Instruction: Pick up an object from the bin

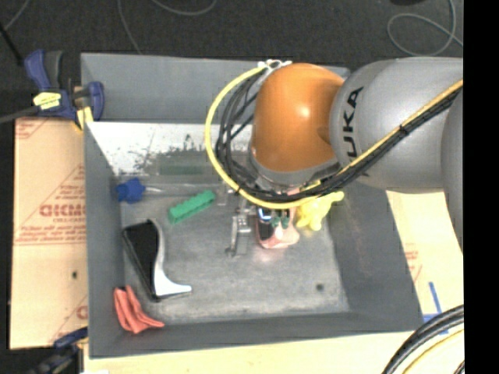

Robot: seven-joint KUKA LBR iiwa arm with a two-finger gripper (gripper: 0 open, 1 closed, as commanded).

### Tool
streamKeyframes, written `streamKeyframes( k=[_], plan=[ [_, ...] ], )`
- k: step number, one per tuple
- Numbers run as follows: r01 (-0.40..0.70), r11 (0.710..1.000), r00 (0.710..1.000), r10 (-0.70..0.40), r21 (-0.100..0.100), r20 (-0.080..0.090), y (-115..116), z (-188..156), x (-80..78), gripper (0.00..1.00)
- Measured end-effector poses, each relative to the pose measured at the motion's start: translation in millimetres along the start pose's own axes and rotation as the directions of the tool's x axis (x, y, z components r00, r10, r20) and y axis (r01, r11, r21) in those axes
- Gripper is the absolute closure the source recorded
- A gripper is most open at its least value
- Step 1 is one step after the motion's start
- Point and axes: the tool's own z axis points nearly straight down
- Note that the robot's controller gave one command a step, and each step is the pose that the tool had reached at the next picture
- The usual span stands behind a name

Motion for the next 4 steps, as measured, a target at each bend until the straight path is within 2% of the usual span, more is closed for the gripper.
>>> streamKeyframes(
  k=[1,3,4],
  plan=[
    [-0.002,1.0,1.0,0.002,-0.001,0.008,-0.5,-4.9,-1.4,0.0],
    [0.067,0.998,0.998,-0.067,0.0,0.02,20.5,131.9,-73.9,0.0],
    [0.23,0.973,0.973,-0.23,0.003,0.023,20.5,127.9,-85.1,0.0]
  ],
)
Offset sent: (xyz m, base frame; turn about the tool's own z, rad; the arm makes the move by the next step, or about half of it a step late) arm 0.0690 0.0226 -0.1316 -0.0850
